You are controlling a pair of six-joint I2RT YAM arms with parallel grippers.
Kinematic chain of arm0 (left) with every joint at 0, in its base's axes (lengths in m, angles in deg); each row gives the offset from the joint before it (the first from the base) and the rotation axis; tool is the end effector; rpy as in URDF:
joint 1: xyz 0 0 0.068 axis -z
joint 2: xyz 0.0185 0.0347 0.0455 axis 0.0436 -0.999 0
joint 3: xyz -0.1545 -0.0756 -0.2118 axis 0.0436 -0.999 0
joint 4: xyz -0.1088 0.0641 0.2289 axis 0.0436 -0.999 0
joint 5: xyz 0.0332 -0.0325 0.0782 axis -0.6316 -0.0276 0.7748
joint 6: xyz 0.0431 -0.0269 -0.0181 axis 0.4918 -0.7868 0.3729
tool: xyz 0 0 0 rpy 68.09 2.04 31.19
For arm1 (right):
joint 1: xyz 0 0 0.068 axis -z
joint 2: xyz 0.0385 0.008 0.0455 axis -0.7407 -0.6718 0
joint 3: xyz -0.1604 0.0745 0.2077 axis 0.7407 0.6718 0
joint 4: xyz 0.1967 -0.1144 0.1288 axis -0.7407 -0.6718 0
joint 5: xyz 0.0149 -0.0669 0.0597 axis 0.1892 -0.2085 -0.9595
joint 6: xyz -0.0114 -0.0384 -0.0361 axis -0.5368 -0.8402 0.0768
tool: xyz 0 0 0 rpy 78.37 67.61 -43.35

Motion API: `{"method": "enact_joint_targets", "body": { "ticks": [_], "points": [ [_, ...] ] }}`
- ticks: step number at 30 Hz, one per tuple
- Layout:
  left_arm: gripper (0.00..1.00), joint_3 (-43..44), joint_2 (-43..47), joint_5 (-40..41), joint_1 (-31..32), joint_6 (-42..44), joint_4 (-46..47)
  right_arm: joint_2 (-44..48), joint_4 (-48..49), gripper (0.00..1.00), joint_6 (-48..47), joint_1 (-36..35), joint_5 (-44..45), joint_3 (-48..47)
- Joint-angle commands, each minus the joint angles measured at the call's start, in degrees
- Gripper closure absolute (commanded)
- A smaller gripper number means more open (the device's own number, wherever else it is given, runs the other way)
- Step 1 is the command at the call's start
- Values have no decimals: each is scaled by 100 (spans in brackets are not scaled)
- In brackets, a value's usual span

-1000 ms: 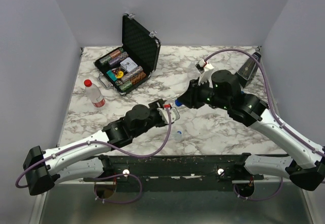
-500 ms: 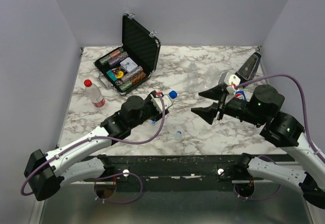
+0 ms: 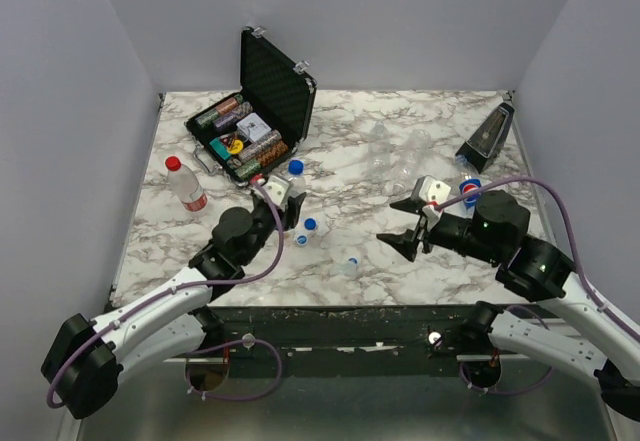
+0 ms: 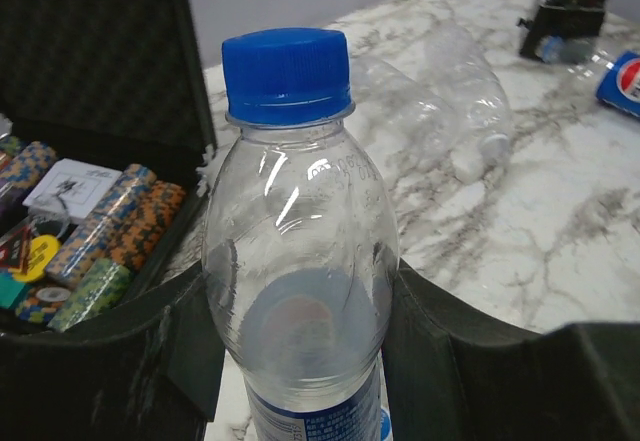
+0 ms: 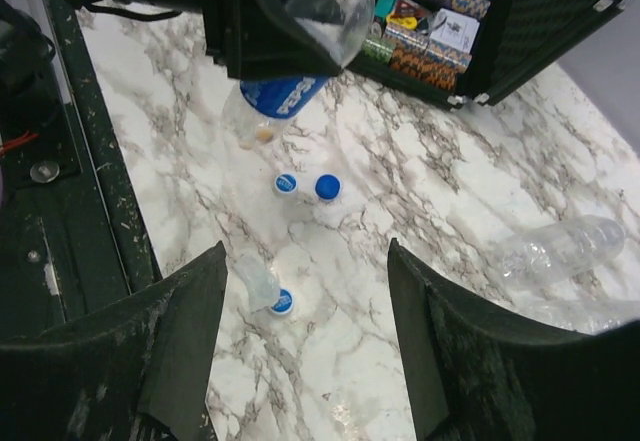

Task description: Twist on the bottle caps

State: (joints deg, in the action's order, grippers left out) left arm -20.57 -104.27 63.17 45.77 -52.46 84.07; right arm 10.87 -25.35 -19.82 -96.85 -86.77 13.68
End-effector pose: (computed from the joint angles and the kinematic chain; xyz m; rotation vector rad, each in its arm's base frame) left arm 0.1576 -0.1405 0.2717 0.5011 1.5346 -0.4297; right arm 0.0924 0.1186 0.3825 -1.0797 1.4614 0.6380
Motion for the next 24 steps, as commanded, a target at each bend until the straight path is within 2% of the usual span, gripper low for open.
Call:
{"method": "enact_joint_targets", "body": {
  "ticks": [1, 4, 6, 9, 13, 15, 19, 24],
  "points": [
    [100, -553, 216, 1027, -309, -381, 1775, 304, 483, 27, 68, -16, -23, 432],
    [100, -580, 93, 1159, -634, -222, 2101, 471, 764, 27, 139, -16, -181, 766],
    [100, -772, -65, 1379, -819, -240, 2679, 542, 923, 27, 148, -16, -260, 942],
    [100, -1089, -459, 1537, -881, 260, 3874, 595, 967, 27, 130, -16, -322, 1040],
    [100, -1282, -970, 1810, -1030, 507, 4834, 682, 967, 27, 43, -16, -401, 1171],
    [100, -1388, -1189, 1810, -1206, 420, 5387, 718, 994, 27, -1, -16, -401, 1268],
    [100, -1441, -1690, 1661, -1461, 323, 5784, 779, 1029, 27, -63, -16, -322, 1365],
    [100, -1590, -2612, 1590, -1602, 103, 7030, 832, 1029, 27, -142, -25, -304, 1391]
  ]
}}
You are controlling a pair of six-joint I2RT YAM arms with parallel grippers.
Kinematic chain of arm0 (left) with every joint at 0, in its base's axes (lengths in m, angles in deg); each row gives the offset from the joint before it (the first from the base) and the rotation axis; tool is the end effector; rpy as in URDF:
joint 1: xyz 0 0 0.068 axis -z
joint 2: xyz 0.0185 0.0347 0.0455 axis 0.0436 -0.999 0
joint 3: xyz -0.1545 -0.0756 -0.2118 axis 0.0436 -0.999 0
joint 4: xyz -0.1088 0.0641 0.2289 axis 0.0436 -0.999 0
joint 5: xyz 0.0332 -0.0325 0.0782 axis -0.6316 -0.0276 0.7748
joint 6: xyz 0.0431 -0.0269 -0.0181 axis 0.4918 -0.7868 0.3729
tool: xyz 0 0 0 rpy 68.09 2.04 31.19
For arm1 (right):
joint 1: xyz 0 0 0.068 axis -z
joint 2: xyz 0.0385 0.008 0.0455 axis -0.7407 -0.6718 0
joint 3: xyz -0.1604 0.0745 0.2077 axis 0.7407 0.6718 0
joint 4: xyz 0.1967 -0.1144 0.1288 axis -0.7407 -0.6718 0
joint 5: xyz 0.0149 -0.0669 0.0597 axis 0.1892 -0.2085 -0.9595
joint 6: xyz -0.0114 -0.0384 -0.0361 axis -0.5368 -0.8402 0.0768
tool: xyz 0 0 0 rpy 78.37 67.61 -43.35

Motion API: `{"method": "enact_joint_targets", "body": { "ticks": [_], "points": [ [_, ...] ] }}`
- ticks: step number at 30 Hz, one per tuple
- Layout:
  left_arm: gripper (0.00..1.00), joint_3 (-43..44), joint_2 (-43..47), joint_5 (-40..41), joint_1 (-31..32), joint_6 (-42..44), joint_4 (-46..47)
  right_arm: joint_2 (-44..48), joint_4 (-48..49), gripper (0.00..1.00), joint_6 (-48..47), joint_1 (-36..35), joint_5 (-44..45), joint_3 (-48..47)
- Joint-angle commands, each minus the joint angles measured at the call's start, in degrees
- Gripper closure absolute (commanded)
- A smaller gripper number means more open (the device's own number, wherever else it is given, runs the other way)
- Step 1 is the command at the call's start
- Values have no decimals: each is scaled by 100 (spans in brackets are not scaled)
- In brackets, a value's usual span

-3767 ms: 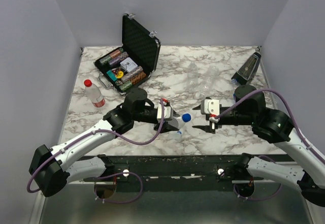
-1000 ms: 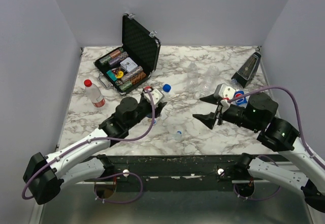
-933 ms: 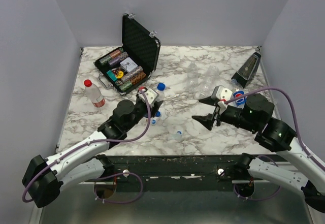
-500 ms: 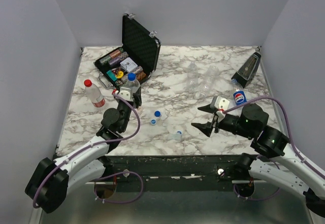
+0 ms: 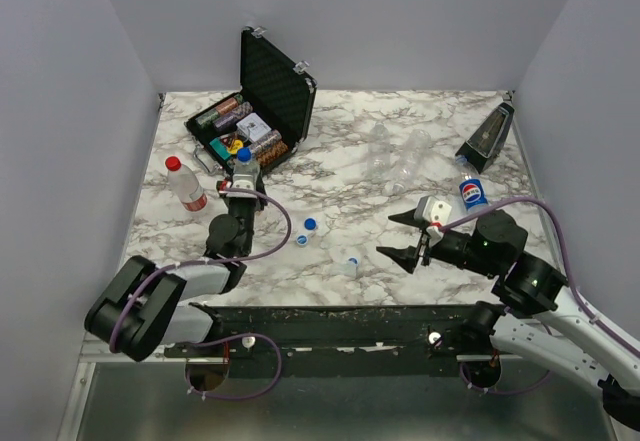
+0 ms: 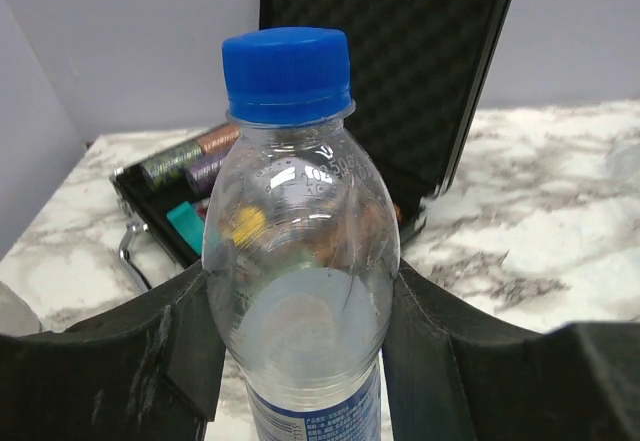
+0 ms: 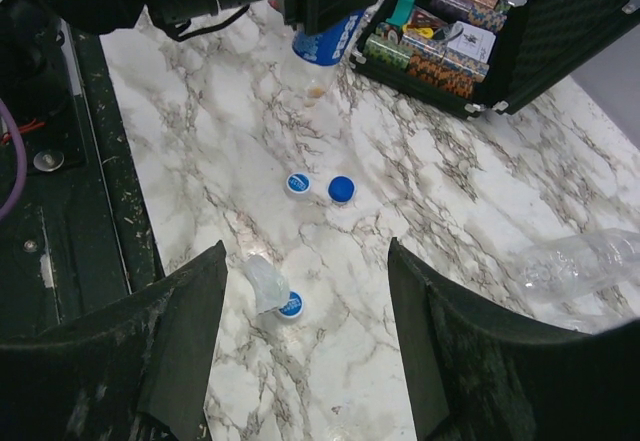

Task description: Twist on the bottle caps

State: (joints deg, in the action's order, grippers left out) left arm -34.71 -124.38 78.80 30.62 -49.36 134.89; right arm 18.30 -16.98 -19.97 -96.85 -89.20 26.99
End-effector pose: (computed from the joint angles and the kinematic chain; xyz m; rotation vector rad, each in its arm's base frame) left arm 0.1989 -0.0893 0.2147 0.0118 1.3339 -0.0561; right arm 0.0852 0.1125 0.3366 -1.0887 1.4035 0.6765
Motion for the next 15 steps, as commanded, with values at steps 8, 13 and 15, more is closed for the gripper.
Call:
{"method": "enact_joint_targets", "body": {
  "ticks": [8, 13, 15],
  "points": [
    [100, -133, -1376, -25, -105, -480, 2382, 142, 148, 27, -206, -25, 26, 95],
    [100, -185, -1509, 10, -105, -645, 2391, 124, 130, 27, -250, -16, 26, 78],
    [93, -282, -1430, -8, -96, -726, 2391, 98, 130, 27, -267, -16, 44, 78]
  ]
}}
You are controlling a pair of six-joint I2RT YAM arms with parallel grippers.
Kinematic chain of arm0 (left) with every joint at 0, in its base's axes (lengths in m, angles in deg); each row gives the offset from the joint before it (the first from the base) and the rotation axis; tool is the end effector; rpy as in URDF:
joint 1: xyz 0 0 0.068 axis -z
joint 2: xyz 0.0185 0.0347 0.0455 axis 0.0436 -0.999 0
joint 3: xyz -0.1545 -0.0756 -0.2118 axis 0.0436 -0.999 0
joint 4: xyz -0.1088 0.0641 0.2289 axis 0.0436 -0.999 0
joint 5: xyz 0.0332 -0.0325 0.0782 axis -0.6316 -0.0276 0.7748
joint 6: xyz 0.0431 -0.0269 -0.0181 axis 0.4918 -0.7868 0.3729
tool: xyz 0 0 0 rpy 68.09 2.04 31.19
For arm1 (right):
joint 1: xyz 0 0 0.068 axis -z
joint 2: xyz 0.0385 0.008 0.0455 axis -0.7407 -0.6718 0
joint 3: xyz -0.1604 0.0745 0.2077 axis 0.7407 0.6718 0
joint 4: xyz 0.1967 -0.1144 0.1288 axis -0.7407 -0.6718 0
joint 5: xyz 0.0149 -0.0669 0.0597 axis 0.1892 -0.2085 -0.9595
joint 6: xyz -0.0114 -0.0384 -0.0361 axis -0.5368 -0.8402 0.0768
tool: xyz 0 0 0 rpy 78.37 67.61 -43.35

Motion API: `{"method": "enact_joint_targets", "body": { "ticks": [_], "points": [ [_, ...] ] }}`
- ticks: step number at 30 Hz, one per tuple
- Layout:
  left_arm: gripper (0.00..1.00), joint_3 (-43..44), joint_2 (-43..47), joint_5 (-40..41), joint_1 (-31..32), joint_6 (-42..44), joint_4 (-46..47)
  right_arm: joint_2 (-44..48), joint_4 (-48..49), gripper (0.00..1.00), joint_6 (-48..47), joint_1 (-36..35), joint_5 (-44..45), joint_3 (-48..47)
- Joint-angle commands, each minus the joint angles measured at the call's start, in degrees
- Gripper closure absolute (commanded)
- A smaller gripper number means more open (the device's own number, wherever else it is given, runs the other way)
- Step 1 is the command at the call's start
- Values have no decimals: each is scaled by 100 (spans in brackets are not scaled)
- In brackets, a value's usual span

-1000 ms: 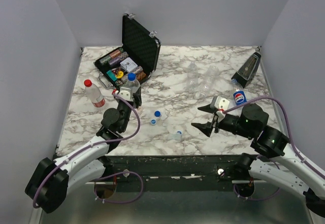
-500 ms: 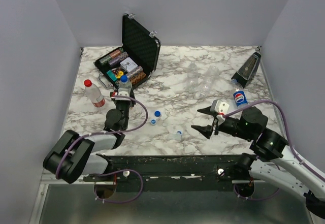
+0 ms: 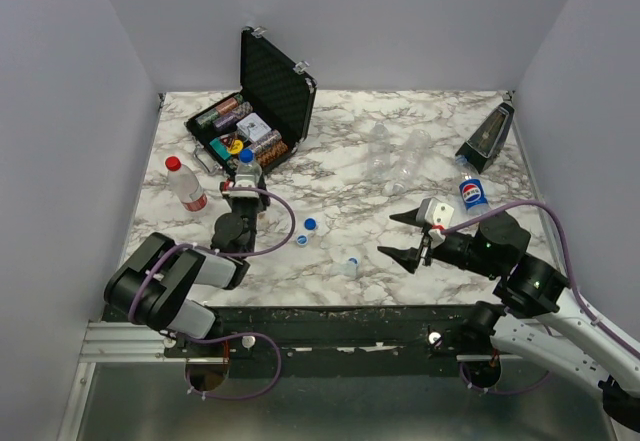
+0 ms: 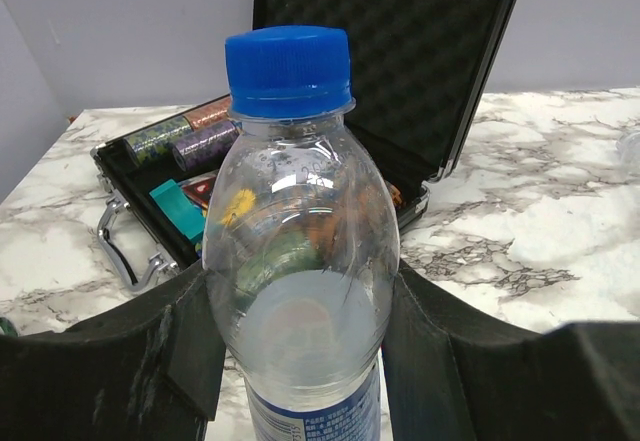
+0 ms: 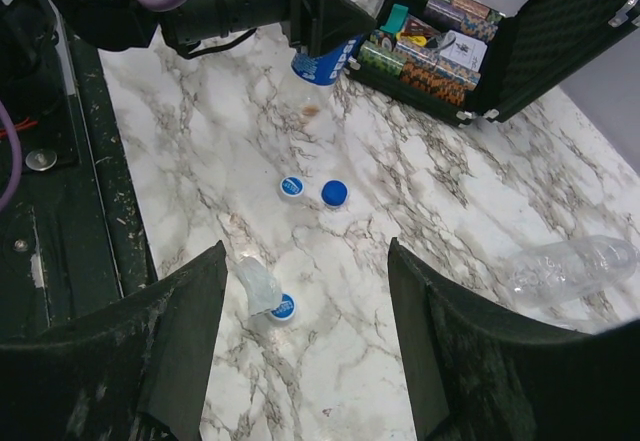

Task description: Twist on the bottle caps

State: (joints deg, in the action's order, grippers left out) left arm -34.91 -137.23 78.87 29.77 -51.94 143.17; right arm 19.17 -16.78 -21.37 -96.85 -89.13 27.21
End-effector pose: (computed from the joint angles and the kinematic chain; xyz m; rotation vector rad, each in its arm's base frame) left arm 0.2137 -0.0933 0.1827 0.0001 1.4092 -0.0548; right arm 0.0832 0.1102 0.3374 -1.0964 1.3751 0.6587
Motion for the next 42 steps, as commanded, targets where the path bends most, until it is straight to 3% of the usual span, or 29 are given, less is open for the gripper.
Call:
{"method": "enact_joint_targets", "body": {
  "ticks": [1, 12, 28, 37, 42],
  "points": [
    [89, -306, -101, -23, -11, -494, 1554, 1, 119, 27, -136, -16, 28, 56],
    [58, -789, 102, 126, 288, -626, 1554, -43, 76, 27, -172, -16, 46, 12],
    [29, -860, 225, 258, 657, -318, 1545, -78, 84, 27, -181, -16, 20, -14],
    [21, -930, 400, 416, 745, -318, 1554, -60, 84, 27, -181, -25, -7, 3],
    [21, -1001, 497, 460, 763, -345, 1554, -43, 67, 27, -163, -25, -16, -5]
  ]
}}
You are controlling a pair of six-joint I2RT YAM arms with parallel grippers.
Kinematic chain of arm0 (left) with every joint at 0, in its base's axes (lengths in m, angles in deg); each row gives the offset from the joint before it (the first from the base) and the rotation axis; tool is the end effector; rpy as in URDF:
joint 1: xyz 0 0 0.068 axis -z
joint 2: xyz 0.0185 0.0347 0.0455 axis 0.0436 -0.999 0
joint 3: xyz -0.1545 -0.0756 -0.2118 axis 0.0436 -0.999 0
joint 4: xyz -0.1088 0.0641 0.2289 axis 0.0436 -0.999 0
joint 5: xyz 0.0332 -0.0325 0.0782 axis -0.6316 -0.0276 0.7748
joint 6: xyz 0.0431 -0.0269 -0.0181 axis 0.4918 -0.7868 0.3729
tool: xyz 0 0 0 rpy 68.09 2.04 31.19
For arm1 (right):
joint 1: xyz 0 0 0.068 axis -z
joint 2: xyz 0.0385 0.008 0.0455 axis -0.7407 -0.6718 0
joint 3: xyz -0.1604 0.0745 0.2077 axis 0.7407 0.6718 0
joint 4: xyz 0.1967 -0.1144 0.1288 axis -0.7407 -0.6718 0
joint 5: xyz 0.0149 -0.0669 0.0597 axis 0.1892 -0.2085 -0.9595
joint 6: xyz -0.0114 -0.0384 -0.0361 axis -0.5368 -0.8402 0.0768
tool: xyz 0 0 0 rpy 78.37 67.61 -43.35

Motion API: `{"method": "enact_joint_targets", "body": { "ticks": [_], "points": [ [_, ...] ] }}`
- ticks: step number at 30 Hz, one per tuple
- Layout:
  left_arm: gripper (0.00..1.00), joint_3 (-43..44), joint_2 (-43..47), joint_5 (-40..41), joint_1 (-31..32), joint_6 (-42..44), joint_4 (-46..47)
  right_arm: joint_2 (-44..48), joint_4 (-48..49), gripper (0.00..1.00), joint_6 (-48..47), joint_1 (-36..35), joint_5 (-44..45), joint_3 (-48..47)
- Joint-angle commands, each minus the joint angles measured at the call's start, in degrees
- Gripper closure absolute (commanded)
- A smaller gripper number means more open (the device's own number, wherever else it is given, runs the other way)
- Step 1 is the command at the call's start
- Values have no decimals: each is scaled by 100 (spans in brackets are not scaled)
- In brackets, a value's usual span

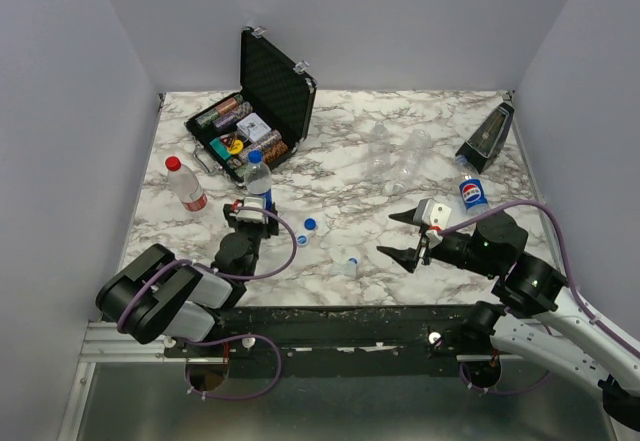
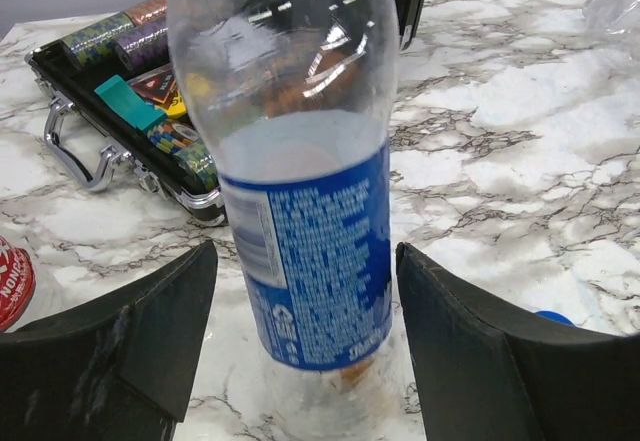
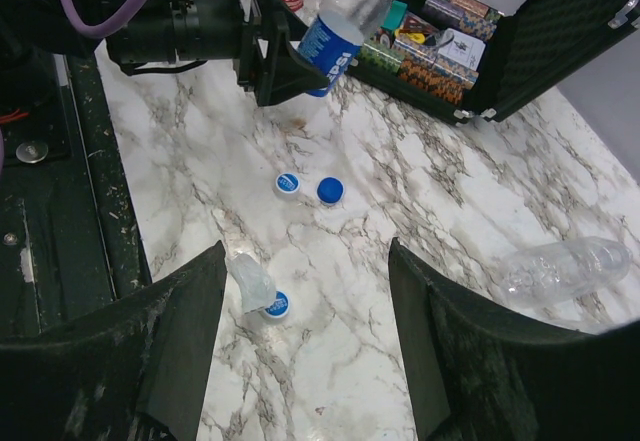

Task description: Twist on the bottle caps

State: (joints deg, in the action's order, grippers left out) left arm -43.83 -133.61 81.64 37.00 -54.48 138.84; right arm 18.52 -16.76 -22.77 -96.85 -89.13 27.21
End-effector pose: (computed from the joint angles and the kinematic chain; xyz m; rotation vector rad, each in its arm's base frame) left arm 0.1717 -0.0979 0.1509 0.0868 1.5597 -0.0970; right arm 0.0849 0.1121 0.3361 -1.1168 1.3696 0.6404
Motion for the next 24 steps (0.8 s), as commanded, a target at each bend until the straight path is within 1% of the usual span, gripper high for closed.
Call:
{"method": "enact_joint_targets", "body": {
  "ticks": [1, 4, 8, 10, 11, 12, 14, 15, 16, 17, 18, 19, 20, 21, 22, 23, 24],
  "points": [
    [23, -126, 143, 183, 48, -91, 1978, 14, 64, 27, -23, -25, -24, -6],
    [33, -161, 134, 139, 66, -161, 1978, 32, 65, 27, -32, -16, -16, -6],
    [52, -232, 117, 86, 101, -267, 1978, 58, 56, 27, -23, -16, 2, 3],
    [64, -250, 108, 112, 101, -319, 1978, 50, 56, 27, 12, -16, 2, 12],
    [69, -267, 143, 147, 101, -355, 1978, 41, 56, 27, 82, -16, 19, 3],
    [69, -276, 213, 174, 109, -407, 1978, 23, 56, 27, 169, -16, 72, -14],
    [66, -250, 406, 253, 101, -512, 1925, -73, 3, 27, 319, -16, 142, -58],
    [60, -215, 616, 288, 101, -670, 1751, -117, -41, 27, 407, -16, 212, -102],
    [54, -101, 887, 314, 92, -793, 1244, -170, -76, 27, 512, -16, 326, -137],
    [50, 117, 1308, 289, 83, -942, -31, -231, -85, 27, 617, -16, 432, -163],
    [42, 502, 1712, 227, 83, -1179, -1523, -275, -137, 27, 688, -16, 528, -190],
    [35, 967, 2056, 122, 48, -1320, -2582, -311, -155, 26, 767, -16, 616, -208],
    [31, 1233, 2198, 52, 22, -1296, -3236, -346, -181, 26, 846, -16, 722, -216],
    [28, 1462, 2243, -27, -5, -1243, -3600, -372, -199, 25, 943, -16, 836, -225],
    [27, 1743, 2287, -133, -48, -1234, -4169, -399, -208, 25, 1048, -16, 924, -243],
    [26, 1998, 2314, -273, -84, -1225, -4740, -434, -243, 20, 1128, -16, 1003, -260],
    [24, 2279, 2271, -405, -93, -1138, -5146, -469, -261, 19, 1154, -25, 1047, -260]
  ]
}}
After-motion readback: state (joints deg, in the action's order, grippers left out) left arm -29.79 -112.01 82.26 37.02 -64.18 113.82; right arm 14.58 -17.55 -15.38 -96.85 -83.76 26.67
